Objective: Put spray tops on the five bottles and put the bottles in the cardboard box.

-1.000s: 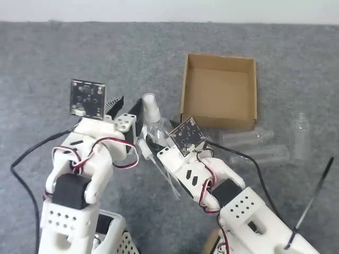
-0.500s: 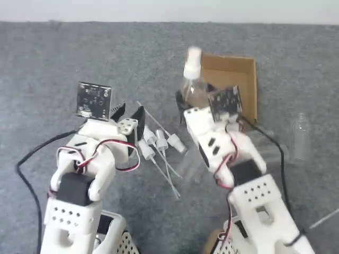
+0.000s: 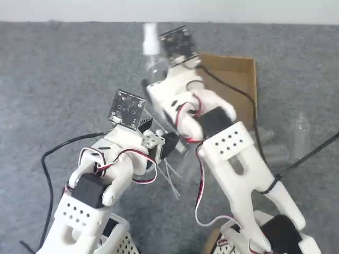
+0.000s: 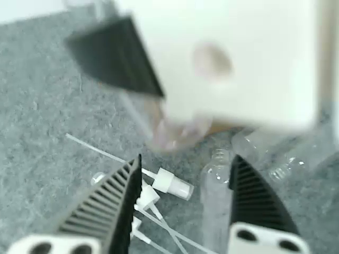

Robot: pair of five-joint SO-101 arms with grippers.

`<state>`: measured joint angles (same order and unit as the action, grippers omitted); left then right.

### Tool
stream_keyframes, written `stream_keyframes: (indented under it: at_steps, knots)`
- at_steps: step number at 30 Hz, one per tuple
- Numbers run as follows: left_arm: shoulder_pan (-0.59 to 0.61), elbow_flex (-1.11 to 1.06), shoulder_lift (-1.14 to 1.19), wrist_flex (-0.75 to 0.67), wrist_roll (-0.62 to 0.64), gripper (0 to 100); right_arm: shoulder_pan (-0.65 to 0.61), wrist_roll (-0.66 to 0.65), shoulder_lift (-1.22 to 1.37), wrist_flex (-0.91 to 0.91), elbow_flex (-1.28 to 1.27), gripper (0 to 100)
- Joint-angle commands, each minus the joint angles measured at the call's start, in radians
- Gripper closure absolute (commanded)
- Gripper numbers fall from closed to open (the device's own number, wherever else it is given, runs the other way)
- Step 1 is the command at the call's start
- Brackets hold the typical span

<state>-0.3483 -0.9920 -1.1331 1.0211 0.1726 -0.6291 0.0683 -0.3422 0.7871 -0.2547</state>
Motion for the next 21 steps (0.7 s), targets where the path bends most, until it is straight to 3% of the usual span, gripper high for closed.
stream_keyframes:
  at_steps: [1, 6, 10, 16, 21]
  knots:
    - [0.009, 0.007, -0.017, -0.029, 0.035, 72, -0.024, 0.015, -0.045, 0.053, 0.077, 99.3]
    - [0.11, -0.042, -0.014, -0.143, 0.034, 72, -0.03, 0.015, -0.133, 0.163, 0.077, 99.3]
    - [0.12, -0.102, -0.014, -0.23, 0.029, 72, -0.024, 0.015, -0.205, 0.234, 0.077, 99.3]
    - [0.106, -0.111, -0.014, -0.233, 0.029, 72, -0.022, -0.083, -0.236, 0.294, 0.081, 99.3]
    - [0.11, -0.113, -0.014, -0.233, 0.029, 72, 0.084, -0.089, -0.236, 0.275, 0.084, 99.3]
